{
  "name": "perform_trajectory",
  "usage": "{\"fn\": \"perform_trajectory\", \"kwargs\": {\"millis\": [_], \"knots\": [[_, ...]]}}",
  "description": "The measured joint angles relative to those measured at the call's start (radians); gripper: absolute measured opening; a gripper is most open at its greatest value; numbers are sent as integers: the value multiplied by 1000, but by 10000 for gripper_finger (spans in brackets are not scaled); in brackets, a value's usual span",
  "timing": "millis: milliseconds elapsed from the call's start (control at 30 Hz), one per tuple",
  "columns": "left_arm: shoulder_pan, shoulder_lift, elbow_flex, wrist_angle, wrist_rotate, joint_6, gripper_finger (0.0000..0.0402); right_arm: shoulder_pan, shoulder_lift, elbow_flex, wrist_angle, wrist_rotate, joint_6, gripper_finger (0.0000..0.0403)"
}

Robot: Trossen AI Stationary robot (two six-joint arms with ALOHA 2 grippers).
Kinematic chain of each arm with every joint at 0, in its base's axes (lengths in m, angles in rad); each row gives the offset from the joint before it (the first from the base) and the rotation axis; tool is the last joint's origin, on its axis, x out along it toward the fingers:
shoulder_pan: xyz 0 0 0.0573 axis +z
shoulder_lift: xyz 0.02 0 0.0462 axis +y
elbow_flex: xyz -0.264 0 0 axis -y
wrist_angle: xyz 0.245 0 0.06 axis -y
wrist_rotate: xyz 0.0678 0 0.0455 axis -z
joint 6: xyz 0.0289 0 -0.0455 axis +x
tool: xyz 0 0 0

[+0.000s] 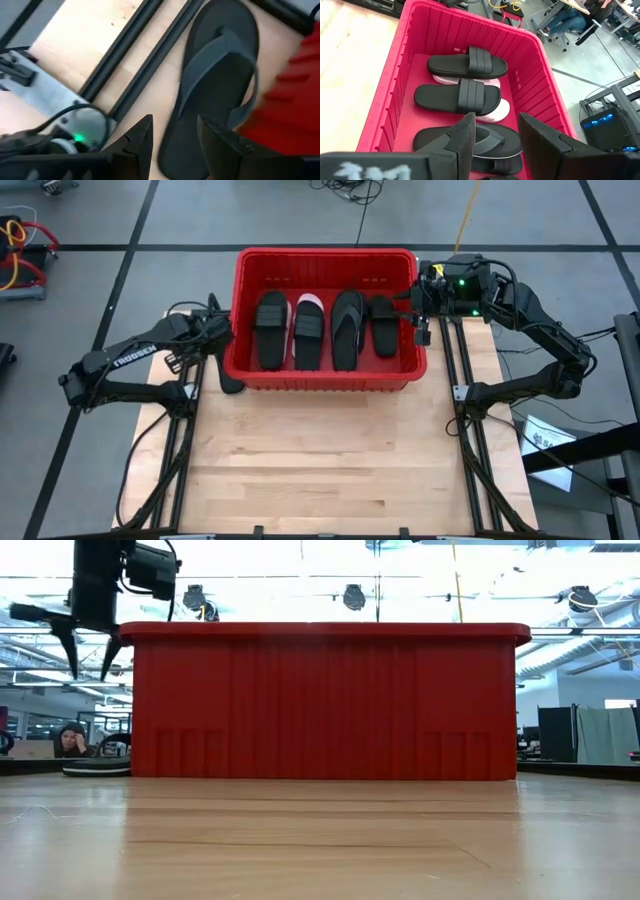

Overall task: Pick and place slides into bin
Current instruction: Put the black flip flop on the slide in the red bin

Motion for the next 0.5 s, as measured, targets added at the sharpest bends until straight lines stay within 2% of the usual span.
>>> {"fn": "perform_trajectory", "kwargs": {"millis": [267, 500], "knots": [[187, -3, -4, 78, -38, 77, 147, 0, 0, 0, 0, -1, 2, 141], [352, 4, -4, 86, -12, 153, 147, 0, 0, -51, 37, -1, -2, 141]]}}
